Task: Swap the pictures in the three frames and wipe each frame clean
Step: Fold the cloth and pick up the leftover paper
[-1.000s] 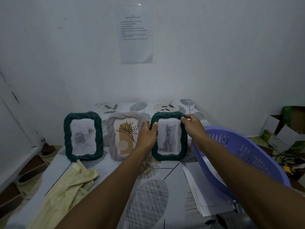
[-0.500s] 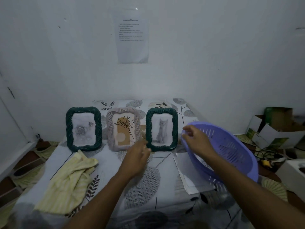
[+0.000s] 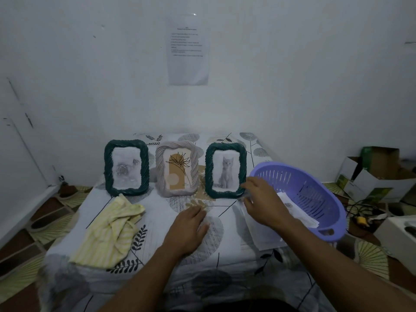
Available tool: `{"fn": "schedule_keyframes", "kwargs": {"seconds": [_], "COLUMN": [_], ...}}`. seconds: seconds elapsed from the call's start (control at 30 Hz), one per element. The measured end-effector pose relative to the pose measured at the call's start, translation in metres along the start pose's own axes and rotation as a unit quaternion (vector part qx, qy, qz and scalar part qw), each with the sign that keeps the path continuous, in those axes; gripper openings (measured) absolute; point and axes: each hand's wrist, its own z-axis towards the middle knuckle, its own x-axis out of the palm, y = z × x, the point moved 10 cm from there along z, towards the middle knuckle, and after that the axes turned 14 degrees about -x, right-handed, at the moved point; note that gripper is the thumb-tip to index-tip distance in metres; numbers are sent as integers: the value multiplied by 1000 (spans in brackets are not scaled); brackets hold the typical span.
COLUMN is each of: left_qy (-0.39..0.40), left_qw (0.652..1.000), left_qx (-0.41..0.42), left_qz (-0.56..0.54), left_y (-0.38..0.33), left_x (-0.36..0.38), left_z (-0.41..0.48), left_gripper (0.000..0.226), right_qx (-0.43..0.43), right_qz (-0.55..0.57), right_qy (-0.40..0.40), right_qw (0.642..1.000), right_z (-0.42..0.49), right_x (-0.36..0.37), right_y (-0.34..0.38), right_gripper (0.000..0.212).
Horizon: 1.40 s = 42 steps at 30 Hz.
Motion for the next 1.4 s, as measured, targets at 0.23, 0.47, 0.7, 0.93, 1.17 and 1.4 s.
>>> {"fn": "schedule_keyframes", "kwargs": {"seconds": [0.23, 0.47, 0.7, 0.93, 1.17, 1.4], "left_qy": [-36, -112, -85, 3, 78, 53], "left_qw": [985, 943, 974, 917, 755, 790], "left_qx": [-29, -267, -210, -130, -77, -104], "left_qz": [165, 164, -19, -377, -646, -602], "left_y": [52, 161, 145, 57, 1, 12], "left_x": [-30, -89, -87, -140, -180, -180], "left_z": [-7, -34, -36, -17, 12, 24], "left_gripper": [56, 40, 14, 17, 23, 26], "right_qx": [-71, -28, -23, 6, -7, 51], "right_qz": [71, 55, 46, 357, 538, 493], "right_qy": [60, -24, -7, -18, 15, -57], "right_qw": [993, 998, 999, 934, 843, 867], "right_z": [-3, -17, -15, 13, 40, 35], "right_x": [71, 102, 107, 73, 32, 6], "right_y": [67, 83, 82, 119, 151, 123], "right_gripper": [33, 32, 35, 70, 44, 19]}}
